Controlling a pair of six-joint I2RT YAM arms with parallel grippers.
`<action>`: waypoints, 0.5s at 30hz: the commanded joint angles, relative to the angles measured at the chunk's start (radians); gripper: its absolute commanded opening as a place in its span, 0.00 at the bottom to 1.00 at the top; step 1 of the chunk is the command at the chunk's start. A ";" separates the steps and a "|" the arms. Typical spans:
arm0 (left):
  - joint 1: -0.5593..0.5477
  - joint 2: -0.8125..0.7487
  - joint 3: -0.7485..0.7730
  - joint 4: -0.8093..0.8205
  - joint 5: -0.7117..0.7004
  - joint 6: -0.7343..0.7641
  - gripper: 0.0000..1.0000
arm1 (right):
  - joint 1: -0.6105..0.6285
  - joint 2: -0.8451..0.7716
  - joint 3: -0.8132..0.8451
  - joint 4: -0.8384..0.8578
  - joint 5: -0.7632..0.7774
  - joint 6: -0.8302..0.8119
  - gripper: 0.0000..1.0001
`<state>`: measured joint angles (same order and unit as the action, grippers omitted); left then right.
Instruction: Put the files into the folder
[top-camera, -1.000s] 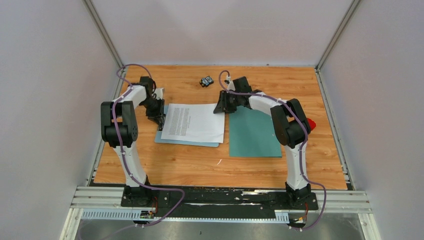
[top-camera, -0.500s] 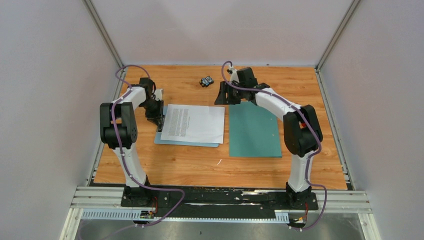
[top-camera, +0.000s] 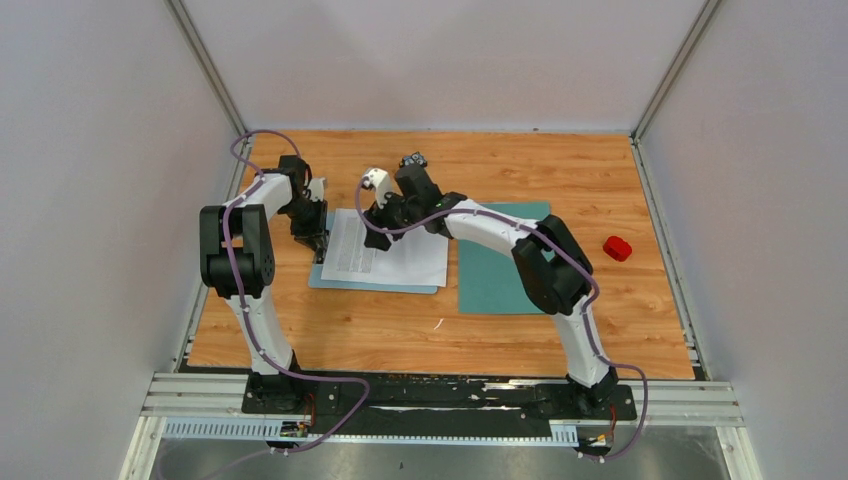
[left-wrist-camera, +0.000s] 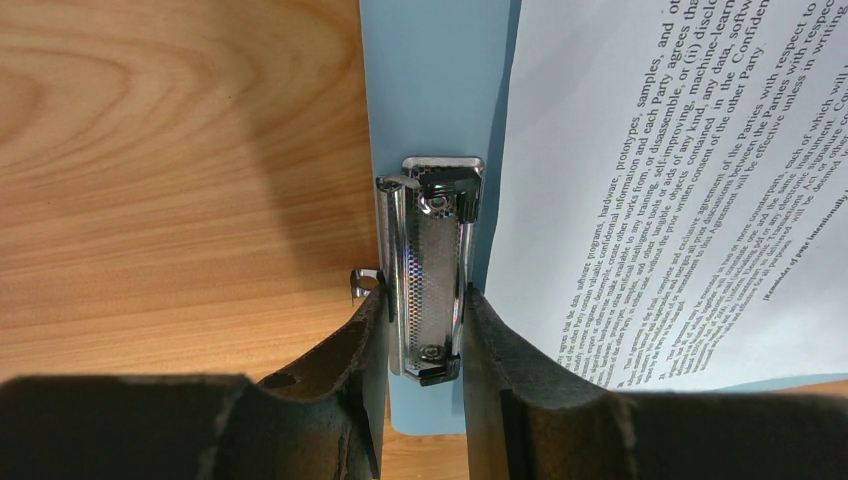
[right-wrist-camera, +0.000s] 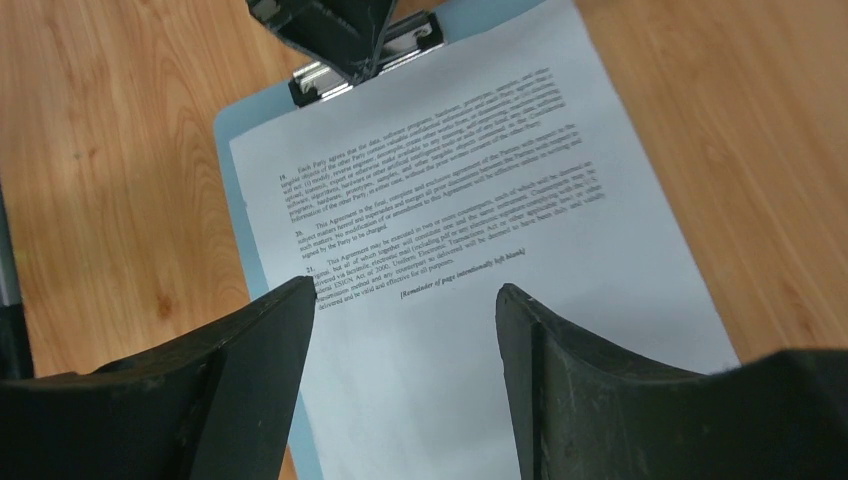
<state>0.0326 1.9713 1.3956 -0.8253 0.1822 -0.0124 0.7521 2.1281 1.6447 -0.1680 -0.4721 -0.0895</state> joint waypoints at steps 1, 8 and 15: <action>0.003 -0.026 -0.006 0.004 0.020 0.008 0.00 | 0.037 0.117 0.134 -0.006 0.028 -0.144 0.68; 0.005 -0.032 -0.008 0.000 0.027 0.011 0.00 | 0.060 0.247 0.265 -0.058 0.011 -0.160 0.67; 0.004 -0.028 0.001 0.001 0.076 0.011 0.00 | 0.088 0.298 0.269 -0.061 0.085 -0.170 0.65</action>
<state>0.0330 1.9713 1.3956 -0.8253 0.1890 -0.0093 0.8227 2.3894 1.8675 -0.2291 -0.4332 -0.2302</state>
